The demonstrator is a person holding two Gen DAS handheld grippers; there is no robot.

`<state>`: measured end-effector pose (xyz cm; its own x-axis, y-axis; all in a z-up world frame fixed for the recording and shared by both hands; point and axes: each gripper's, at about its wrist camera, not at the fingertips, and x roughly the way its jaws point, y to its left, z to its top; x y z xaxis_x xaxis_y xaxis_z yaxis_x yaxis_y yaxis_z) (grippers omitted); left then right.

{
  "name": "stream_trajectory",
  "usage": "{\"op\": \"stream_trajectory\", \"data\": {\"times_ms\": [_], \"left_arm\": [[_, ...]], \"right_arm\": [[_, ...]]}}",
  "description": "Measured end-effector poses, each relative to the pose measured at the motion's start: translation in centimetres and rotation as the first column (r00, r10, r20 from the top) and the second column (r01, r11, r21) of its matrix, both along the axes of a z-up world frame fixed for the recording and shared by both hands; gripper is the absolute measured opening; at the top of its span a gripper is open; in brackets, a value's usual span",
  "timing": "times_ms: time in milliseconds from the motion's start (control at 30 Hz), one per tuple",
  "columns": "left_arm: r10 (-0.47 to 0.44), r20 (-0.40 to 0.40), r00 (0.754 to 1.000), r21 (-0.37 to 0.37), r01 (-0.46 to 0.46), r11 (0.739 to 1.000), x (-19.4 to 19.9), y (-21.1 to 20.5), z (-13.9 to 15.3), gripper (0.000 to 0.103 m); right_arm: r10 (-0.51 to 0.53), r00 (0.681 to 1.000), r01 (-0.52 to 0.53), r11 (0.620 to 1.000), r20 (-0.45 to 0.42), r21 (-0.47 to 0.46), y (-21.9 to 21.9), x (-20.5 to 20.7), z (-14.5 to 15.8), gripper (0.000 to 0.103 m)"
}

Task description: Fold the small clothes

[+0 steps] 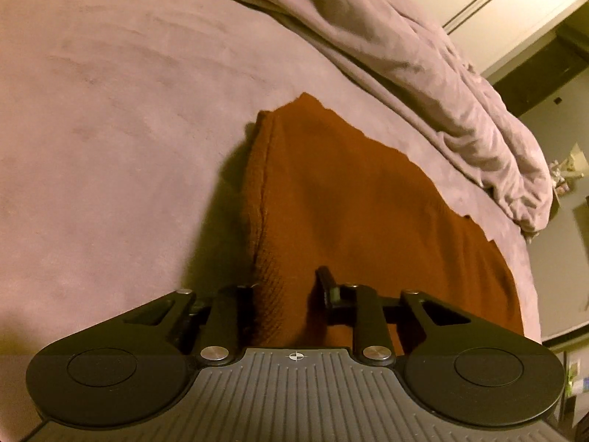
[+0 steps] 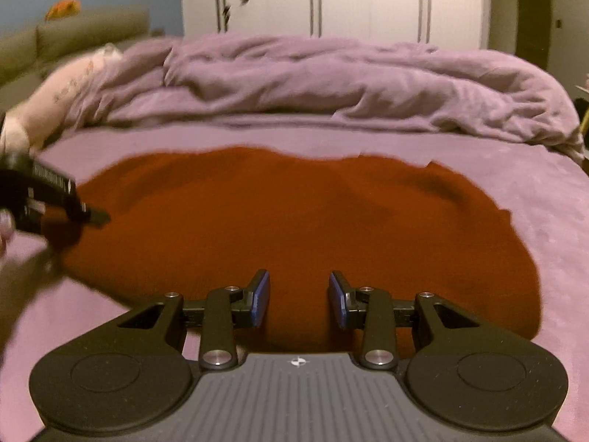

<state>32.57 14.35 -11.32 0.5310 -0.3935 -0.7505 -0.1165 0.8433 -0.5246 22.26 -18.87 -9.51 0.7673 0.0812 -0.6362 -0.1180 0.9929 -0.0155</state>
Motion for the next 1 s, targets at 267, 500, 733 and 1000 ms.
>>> {"op": "stream_trajectory", "data": {"times_ms": [267,500,733,1000], "left_arm": [[-0.026,0.085,0.996,0.056,0.021,0.998,-0.4,-1.3,3.5,0.021],[-0.048,0.11,0.993,0.083,0.039,0.996,-0.6,-2.1,4.8,0.021],[-0.064,0.126,0.99,0.096,0.052,0.994,-0.9,-2.9,6.2,0.021],[-0.169,0.199,0.965,0.122,0.147,0.982,-1.7,-7.4,9.3,0.02]], "right_arm": [[0.014,0.999,-0.016,0.999,0.031,0.035,1.1,0.1,0.7,0.023],[0.002,1.0,-0.002,1.0,0.021,0.026,2.9,2.5,-0.3,0.014],[-0.039,0.996,0.038,0.999,0.086,0.008,2.3,1.4,0.0,0.013],[-0.041,0.997,0.039,0.998,0.07,0.04,-0.3,0.3,0.6,0.014]]}}
